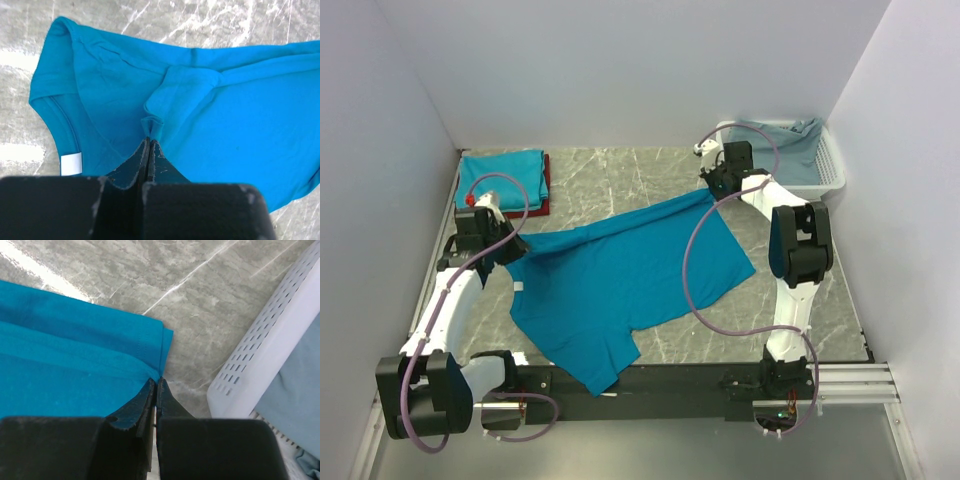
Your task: Fold and stack the t-shirts
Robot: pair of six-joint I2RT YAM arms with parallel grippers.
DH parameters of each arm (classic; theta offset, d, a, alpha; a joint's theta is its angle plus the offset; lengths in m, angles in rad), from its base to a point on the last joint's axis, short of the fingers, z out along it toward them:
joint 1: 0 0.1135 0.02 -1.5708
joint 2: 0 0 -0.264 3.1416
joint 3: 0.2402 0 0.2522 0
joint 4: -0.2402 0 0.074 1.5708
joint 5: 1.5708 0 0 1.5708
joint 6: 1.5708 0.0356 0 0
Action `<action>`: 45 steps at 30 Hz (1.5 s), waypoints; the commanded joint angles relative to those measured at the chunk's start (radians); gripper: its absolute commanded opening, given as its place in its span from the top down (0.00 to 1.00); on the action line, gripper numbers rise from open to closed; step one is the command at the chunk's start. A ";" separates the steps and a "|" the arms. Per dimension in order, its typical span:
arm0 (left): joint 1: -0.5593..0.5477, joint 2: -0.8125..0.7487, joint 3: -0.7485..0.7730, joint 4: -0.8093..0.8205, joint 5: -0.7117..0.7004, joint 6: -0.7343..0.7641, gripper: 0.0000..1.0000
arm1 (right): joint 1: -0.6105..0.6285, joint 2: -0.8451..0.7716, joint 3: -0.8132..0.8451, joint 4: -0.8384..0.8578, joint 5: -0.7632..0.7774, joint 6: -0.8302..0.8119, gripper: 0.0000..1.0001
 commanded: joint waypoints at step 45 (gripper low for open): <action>0.004 -0.072 -0.022 -0.103 0.172 -0.091 1.00 | 0.062 0.055 0.056 -0.095 0.143 -0.205 1.00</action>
